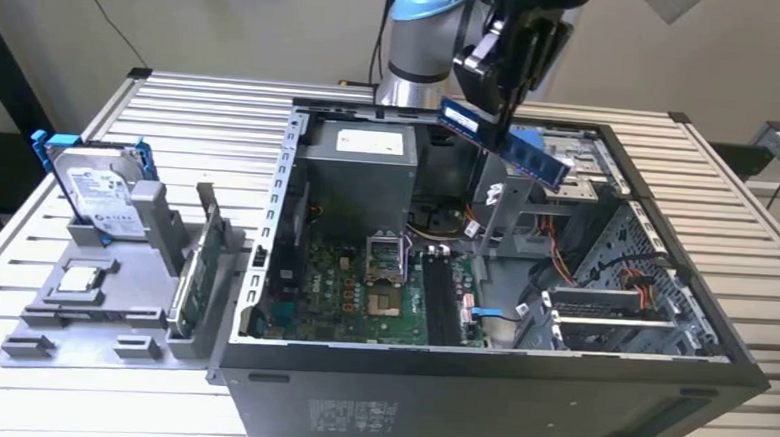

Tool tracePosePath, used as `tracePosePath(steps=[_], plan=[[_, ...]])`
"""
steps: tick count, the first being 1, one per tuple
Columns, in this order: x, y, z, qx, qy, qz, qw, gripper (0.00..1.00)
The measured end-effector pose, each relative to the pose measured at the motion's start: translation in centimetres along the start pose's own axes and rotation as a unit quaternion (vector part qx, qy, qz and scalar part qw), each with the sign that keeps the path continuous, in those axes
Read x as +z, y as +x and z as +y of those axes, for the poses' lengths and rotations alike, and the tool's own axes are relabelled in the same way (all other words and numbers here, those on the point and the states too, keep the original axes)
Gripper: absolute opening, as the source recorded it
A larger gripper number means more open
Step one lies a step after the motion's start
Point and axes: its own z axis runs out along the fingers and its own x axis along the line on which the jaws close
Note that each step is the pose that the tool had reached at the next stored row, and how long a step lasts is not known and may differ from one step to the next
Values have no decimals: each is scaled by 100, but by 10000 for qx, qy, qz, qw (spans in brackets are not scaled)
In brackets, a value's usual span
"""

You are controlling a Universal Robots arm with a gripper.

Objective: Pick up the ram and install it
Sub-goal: 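Insert the ram into the slot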

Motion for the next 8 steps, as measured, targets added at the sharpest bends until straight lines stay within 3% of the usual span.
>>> tracePosePath(steps=[8], plan=[[6,0,0,431,12,3,9991,14]])
